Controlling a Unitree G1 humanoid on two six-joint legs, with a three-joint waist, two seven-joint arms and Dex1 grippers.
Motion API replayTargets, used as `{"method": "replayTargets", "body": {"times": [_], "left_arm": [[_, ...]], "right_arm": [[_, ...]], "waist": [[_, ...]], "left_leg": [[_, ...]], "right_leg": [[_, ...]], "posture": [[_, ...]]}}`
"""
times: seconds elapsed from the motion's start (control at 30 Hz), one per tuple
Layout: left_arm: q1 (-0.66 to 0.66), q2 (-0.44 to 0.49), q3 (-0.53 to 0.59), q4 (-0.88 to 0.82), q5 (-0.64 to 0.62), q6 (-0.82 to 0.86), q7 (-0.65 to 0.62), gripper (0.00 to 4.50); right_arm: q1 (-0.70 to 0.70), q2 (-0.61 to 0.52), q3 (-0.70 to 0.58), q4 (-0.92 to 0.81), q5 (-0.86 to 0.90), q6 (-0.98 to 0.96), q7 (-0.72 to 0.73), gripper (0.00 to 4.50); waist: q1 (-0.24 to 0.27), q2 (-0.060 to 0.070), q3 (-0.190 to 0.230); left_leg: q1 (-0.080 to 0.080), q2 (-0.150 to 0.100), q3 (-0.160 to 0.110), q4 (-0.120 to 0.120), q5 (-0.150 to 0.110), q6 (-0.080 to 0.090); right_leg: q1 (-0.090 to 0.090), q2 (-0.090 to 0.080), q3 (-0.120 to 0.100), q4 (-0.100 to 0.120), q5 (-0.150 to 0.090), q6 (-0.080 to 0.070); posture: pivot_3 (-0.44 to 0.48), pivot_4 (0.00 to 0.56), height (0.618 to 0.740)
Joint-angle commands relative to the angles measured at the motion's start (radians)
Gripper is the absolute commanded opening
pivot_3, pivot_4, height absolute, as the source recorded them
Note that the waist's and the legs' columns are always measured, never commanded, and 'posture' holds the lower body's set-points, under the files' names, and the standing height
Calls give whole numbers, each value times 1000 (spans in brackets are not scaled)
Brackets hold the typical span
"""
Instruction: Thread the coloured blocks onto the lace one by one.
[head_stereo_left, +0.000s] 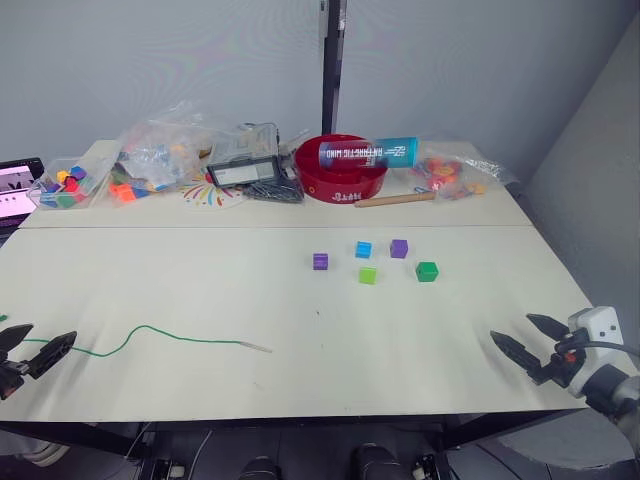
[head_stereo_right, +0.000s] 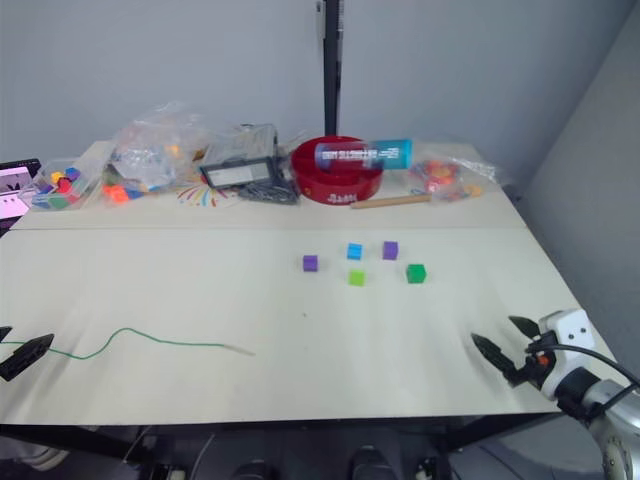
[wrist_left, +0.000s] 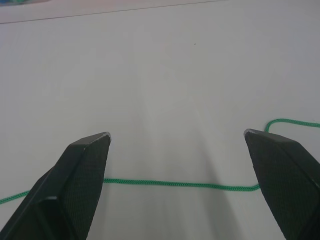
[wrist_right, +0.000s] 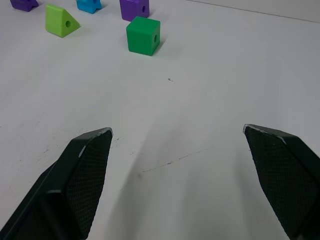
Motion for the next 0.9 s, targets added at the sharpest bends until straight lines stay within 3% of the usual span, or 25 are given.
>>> {"method": "replayTargets", "body": {"times": [0.03, 0.1, 0.2, 0.4, 0.53, 0.67, 0.9], "left_arm": [[-11, 26, 5, -24, -10, -10, -9, 4500], [-18, 19, -11, -85, -36, 33, -22, 4500], [-86, -9, -128, -392, -124, 176, 16, 4500], [-118, -18, -172, -519, -163, 275, 37, 4500], [-222, 21, -390, -554, -159, 302, -140, 4500], [-257, 46, -578, -550, -85, 211, -320, 4500], [-324, 18, -691, -445, -13, 100, -426, 4500]], "right_arm": [[-12, 3, -22, -7, 5, -26, -3, 4440], [-35, 5, -8, -12, 17, -20, 5, 4440], [-114, -7, 60, -41, 57, 16, 75, 4440], [-150, -13, 95, -70, 81, 52, 108, 4440], [-223, -44, 202, -119, 108, 107, 205, 4440], [-288, -69, 300, -152, 116, 157, 264, 4440], [-341, -71, 386, -204, 117, 205, 286, 4440]], "waist": [[0, 0, 0], [0, 0, 0], [7, -1, 0], [-4, 0, 0], [0, 1, 0], [-1, 1, 0], [3, 1, 0]], "left_leg": [[0, 0, 0, 0, 0, 0], [0, 0, 0, 0, 0, 0], [0, 0, -1, 0, 0, 0], [1, 0, 0, 0, -5, 8], [0, 0, -1, 0, -6, 11], [1, 0, 0, 0, -6, 10], [-1, 0, -1, 0, -6, 10]], "right_leg": [[0, 0, 0, 0, 0, 0], [0, 0, 0, 0, 0, 0], [1, 0, 0, 0, 0, 0], [0, 0, 0, 1, -2, 0], [0, 0, 0, 2, -2, -1], [1, 1, 0, 1, -2, -1], [0, 1, 0, 0, -3, -1]], "posture": [[0, 150, 731], [0, 150, 731], [0, 150, 731], [0, 150, 731], [0, 150, 731], [0, 150, 731], [0, 150, 731]]}}
